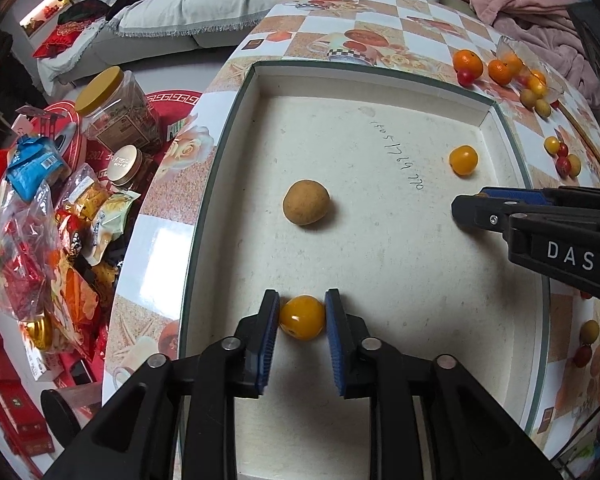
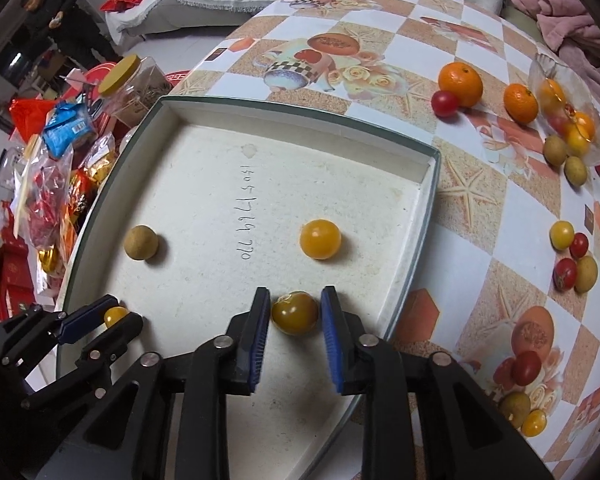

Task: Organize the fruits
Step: 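Carry both yellow tomatoes into the white tray and open both tools, then move both open tools back over the fruits on the table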

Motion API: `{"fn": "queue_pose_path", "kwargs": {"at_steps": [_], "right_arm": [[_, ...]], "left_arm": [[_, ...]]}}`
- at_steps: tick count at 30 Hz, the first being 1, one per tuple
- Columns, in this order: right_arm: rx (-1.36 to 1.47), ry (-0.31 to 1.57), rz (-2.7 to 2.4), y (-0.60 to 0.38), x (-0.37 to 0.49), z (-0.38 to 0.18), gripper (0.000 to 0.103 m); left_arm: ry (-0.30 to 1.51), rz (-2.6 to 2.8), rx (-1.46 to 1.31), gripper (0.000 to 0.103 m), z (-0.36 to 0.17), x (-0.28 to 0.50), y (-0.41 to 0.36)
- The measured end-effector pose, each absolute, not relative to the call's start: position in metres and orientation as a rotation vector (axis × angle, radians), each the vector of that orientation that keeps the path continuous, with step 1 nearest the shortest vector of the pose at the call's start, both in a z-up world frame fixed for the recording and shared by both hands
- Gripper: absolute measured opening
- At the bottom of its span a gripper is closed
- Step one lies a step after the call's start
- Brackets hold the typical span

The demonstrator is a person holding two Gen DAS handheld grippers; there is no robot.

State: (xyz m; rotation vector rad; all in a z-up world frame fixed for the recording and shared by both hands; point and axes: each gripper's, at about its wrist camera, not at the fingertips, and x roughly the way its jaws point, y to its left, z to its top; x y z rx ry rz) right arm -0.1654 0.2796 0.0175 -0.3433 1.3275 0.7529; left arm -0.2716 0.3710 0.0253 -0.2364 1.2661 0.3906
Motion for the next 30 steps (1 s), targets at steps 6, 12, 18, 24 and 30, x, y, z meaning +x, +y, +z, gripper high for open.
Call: {"fn": "queue_pose_path", "kwargs": {"at_steps": [6,12,18,24,30], "right_arm": [[-0.299,1.333,0.772,0.279,-0.164,0.022,0.053],[-0.214,1.265,0.780,0.267,-0.163,0.054,0.087],[-0.142,1.244,0.668,0.219,-0.153,0.070,0.087],[-0.090,1.256,0.491,0.150,-0.136,0.065,0.087],[-0.067,1.268,0.337,0.093,-0.116,0.054,0.087]], "left_arm": [[1.259,0.400,-0.190,0.074,0.027,-0.278,0.368],[1.271,0.382,-0.194,0.074,0.032,-0.277,0.365],[1.237,0.327,-0.141,0.074,0.050,-0.255,0.346],[1.198,0.238,-0.095,0.074,0.066,-0.220,0.313],[1.156,0.145,-0.030,0.074,0.077,-0.180,0.275]]}}
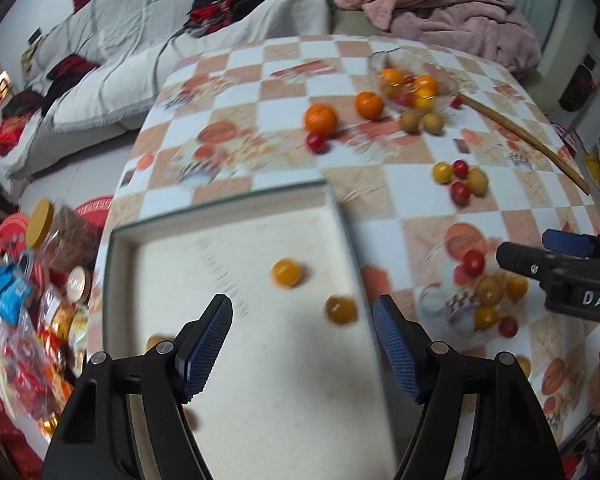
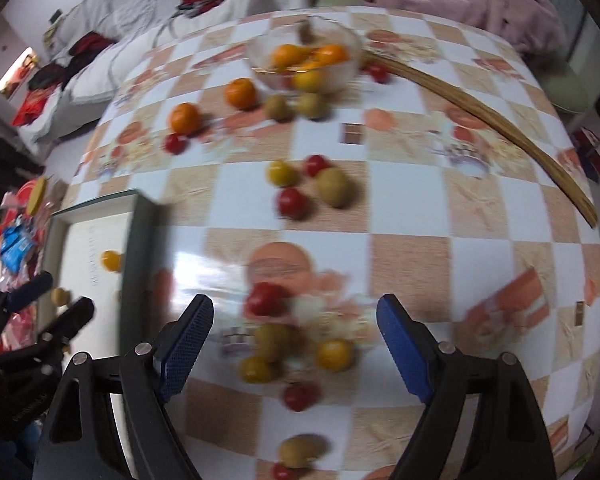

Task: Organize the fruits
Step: 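Move both open tools back over the fruits on the table, then grasp a yellow cherry tomato with the left tool while the right tool grasps a brown round fruit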

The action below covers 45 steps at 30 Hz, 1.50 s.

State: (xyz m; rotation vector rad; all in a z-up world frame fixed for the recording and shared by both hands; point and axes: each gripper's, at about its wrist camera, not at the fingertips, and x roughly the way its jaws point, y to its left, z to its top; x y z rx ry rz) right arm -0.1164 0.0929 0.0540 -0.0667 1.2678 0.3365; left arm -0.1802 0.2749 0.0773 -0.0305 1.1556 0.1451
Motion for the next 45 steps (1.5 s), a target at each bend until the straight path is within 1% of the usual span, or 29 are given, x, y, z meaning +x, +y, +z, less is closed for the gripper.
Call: {"fn": "queue_pose_path", "kwargs": {"at_steps": [3,6,8,10,18,24,27,29,36,45], "right_arm": [[-0.084,1.260,0.294,0.076,-0.105,0.048,0.086],[-0.094,1.259,0.286,0.070,-0.093,0.038,0.076],[-0.103,1.262,0.292,0.070,-0.087,0.033,0.064],[-0.111,1.264,0.311,0.074,-0.081,0.027,0.060],[-0.148,1.236,0.383,0.091,-0.060,0.019,0.058],[-0.146,1.225,0.401,0.094,-0.041,0.017,0.053],[-0.157,1.221,0.410,0.093,-0.035,0.018,0.044],[-0.160,1.223,0.416,0.091,-0.031,0.018,0.031],[-0.075,1.255,0.382,0.061,-0.021,0.019,0.031],[-0.032,1.272,0.366,0.039,-0.028,0.024,0.031]], "left_arm": [[1.138,0.120,0.003,0.074,0.078,-0.160,0.260],[1.138,0.109,0.022,0.074,0.075,-0.142,0.249],[1.138,0.105,0.027,0.074,0.072,-0.132,0.244],[1.145,0.095,0.040,0.074,0.067,-0.119,0.238],[1.205,0.058,0.095,0.074,0.039,-0.083,0.222],[1.219,0.027,0.092,0.074,0.027,-0.066,0.216],[1.222,0.012,0.091,0.074,0.023,-0.059,0.212],[1.221,-0.001,0.088,0.074,0.021,-0.054,0.209],[1.207,-0.042,0.089,0.074,0.017,-0.039,0.194],[1.192,-0.037,0.046,0.074,0.013,-0.023,0.187]]}}
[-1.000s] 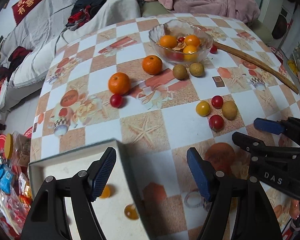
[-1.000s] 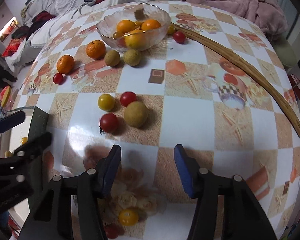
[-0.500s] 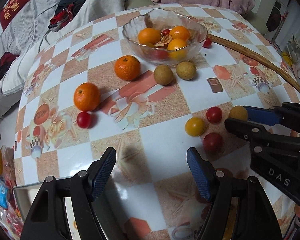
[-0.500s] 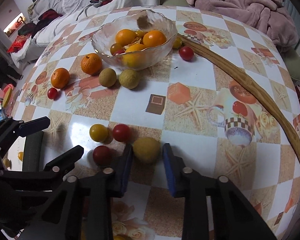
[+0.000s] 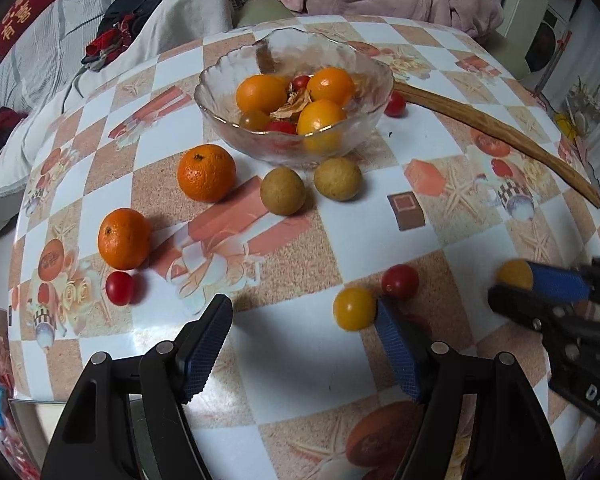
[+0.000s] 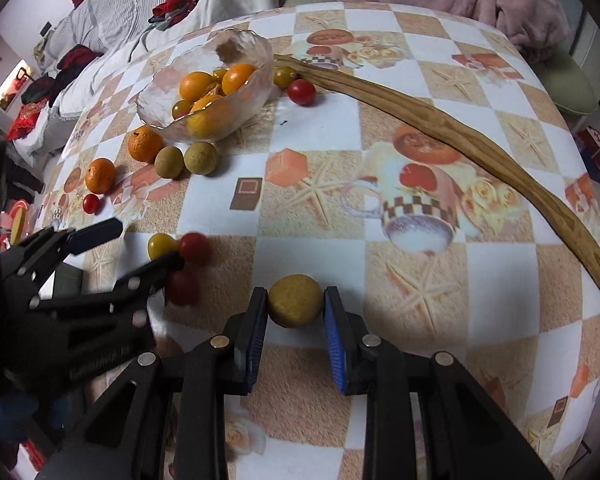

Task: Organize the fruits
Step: 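Grasp a yellow cherry tomato with the left tool while the right tool grasps a brown round fruit, then carry both fruits to the white tray and open the left tool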

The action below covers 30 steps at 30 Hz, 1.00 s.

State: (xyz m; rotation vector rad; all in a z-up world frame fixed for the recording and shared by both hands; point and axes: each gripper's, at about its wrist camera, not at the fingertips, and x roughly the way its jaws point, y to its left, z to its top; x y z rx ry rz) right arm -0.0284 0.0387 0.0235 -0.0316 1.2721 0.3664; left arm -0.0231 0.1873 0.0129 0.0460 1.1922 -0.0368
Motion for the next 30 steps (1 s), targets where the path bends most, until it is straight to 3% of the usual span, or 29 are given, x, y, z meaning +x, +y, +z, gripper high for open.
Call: {"fn": "queue_pose_path", "kwargs": {"at_steps": [1,6,8,10,30], "right_arm": [[-0.026,1.274,0.365,0.036,-0.030,0.024,0.031],[0.003,1.284,0.356,0.026,-0.039,0.029,0.031],[0.021,1.288,0.350,0.021,-0.043,0.030,0.031],[0.042,1.292,0.347,0.016,-0.047,0.032,0.031],[0.040,1.275,0.405,0.040,-0.078,0.055,0.031]], "left_arm": [[1.190,-0.036,0.039,0.074,0.013,-0.021,0.187],[1.178,-0.055,0.015,0.049,0.013,-0.020,0.182],[1.173,-0.072,0.023,0.030,0.014,-0.023,0.177],[1.178,-0.085,0.018,0.022,0.015,-0.025,0.174],[1.143,-0.019,-0.141,0.022,0.058,-0.092,0.228]]}}
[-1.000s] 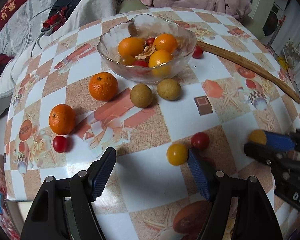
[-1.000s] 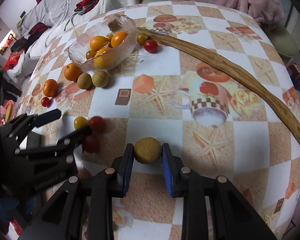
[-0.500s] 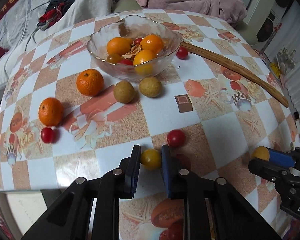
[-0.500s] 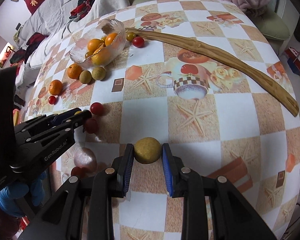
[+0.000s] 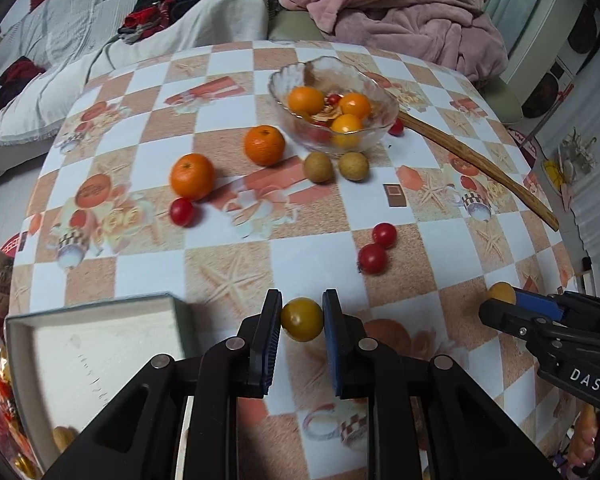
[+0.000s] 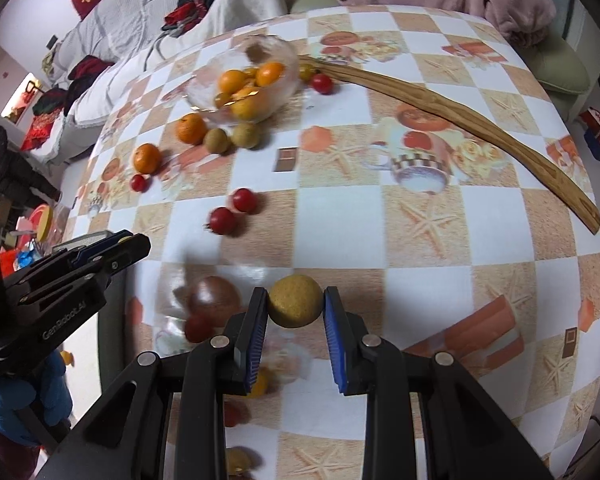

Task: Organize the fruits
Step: 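Carry both fruits to the white tray and open the left tool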

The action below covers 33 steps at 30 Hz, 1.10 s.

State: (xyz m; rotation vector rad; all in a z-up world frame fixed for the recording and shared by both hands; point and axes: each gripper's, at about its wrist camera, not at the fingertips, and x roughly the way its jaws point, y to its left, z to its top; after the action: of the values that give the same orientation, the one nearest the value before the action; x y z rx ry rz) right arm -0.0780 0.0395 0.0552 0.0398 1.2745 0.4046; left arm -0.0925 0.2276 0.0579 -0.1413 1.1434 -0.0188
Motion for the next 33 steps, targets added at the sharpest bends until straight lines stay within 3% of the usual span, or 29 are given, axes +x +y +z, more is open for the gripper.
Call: {"fn": "queue_pose_path", "kwargs": {"at_steps": [20,33], "right_arm": [[-0.085,1.278,0.625,0.165,-0.127,0.069,0.031],[-0.187,1.334,0.759,0.237,-0.174,0.053,0.031]], "left_arm": [[1.158,0.230,-0.271,0.022,0.063,-0.209,0.341],[1.156,0.297,-0.259,0.022,0.043,-0.189,0.395]]}}
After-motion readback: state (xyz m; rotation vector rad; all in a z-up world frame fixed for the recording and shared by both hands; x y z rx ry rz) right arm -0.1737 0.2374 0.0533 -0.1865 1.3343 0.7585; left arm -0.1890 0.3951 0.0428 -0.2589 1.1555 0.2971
